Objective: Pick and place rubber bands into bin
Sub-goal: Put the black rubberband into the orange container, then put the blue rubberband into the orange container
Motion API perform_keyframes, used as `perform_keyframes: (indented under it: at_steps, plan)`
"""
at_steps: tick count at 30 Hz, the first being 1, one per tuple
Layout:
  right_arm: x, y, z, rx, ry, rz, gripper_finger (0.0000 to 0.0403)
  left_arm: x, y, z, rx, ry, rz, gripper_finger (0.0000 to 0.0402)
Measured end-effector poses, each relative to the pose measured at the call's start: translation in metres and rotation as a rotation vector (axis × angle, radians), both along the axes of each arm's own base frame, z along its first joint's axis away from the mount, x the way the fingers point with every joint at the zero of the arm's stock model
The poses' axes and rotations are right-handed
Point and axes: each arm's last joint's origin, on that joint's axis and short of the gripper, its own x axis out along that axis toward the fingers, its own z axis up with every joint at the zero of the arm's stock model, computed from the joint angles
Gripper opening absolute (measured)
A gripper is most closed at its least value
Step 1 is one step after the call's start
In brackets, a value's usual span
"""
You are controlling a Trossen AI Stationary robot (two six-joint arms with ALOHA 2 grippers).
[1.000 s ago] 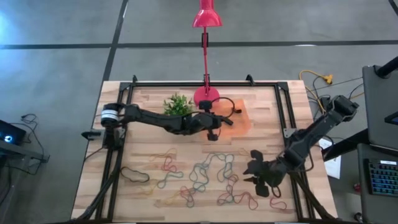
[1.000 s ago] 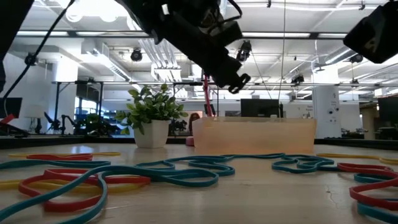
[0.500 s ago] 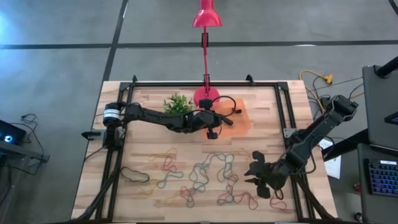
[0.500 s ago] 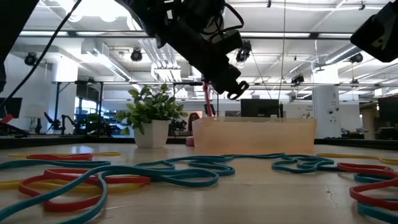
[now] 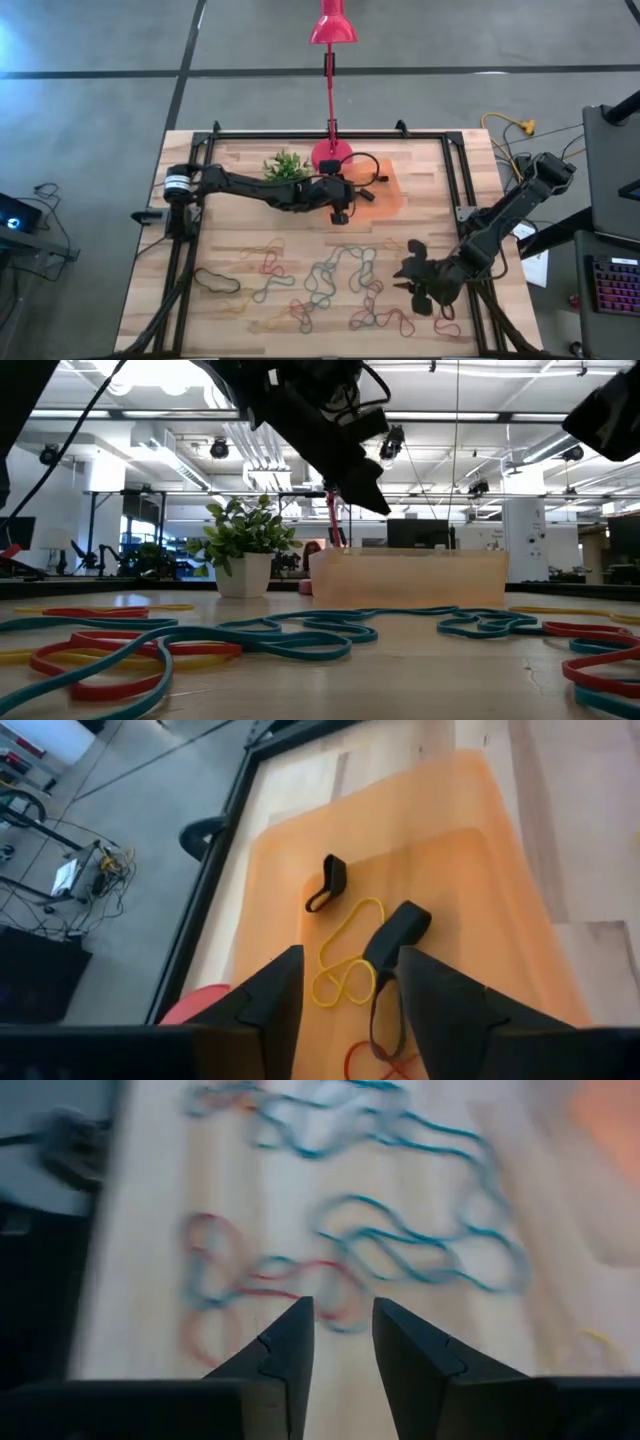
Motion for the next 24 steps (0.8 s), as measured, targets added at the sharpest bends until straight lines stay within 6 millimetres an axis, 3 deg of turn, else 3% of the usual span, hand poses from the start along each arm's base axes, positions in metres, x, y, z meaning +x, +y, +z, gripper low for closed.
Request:
perform_keyframes:
  at_steps: [6,11,18,24]
  plan:
    - [-0.015,-0.016,-0.031,-0.073,0.132,-0.123,0.0089,-0.019,-0.028,0.016,-0.041,0.074,-0.043,0.0151]
    - [-0.015,-0.02,-0.043,-0.068,0.072,-0.14,0.0095,-0.046,-0.061,0.027,-0.106,0.188,-0.077,0.0151]
    - [0.004,-0.022,-0.047,-0.194,-0.121,0.091,0.0104,-0.072,-0.098,0.03,-0.177,0.233,-0.128,0.0151]
    - [0.019,-0.033,-0.065,-0.355,-0.032,0.195,0.0097,-0.08,-0.115,0.025,-0.213,0.237,-0.139,0.0151]
